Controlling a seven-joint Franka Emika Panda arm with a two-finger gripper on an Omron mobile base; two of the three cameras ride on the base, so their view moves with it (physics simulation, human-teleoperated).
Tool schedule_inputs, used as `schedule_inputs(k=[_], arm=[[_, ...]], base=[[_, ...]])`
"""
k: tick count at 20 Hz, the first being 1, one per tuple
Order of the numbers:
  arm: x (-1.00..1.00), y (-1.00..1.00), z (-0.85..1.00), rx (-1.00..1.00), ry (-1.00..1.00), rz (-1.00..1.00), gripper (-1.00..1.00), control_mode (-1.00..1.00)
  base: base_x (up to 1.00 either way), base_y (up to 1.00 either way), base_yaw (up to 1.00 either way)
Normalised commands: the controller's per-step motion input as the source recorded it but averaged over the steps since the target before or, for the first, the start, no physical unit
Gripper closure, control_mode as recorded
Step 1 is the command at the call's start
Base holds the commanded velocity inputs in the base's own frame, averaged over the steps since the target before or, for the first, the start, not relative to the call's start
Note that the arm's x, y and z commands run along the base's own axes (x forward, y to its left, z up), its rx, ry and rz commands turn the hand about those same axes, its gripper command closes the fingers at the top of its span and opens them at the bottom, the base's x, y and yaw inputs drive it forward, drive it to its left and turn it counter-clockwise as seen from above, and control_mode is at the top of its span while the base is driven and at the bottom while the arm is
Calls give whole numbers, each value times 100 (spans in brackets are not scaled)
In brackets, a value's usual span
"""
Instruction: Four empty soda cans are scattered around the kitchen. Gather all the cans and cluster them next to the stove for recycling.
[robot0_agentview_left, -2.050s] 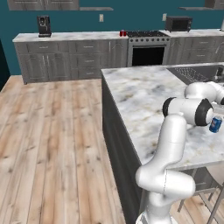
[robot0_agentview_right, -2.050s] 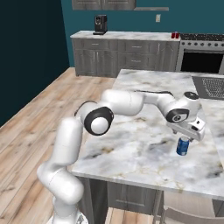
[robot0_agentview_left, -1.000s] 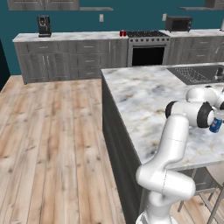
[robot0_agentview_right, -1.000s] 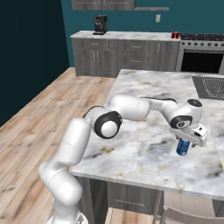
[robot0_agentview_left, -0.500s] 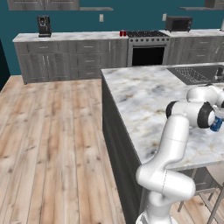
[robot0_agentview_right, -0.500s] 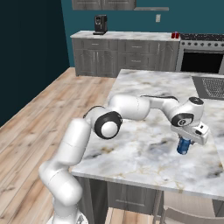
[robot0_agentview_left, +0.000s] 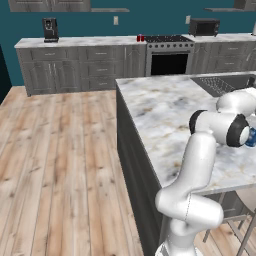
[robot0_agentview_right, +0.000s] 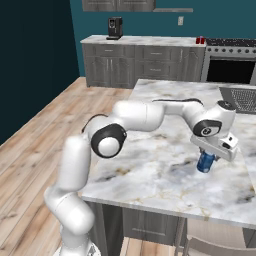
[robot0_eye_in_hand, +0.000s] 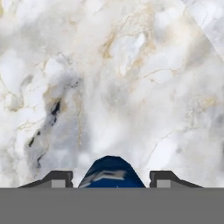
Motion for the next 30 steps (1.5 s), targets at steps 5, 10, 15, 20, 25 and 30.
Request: schedule_inputs(k=[5,10,15,20,25,30], arm=[[-74,78,31,-16,-3,4,100,-100],[-71,78,29,-22,0,4,100,-100],[-71,76,21,-25,-1,4,100,-100],[-39,72,88,-9,1,9,100,-100],[-55,73,55,-7,0,12,100,-100],[-52,36,12,2,2,24,100,-100]], base=[[0,0,0],[0,0,0],[0,0,0],[0,0,0],[0,0,0],[0,0,0]])
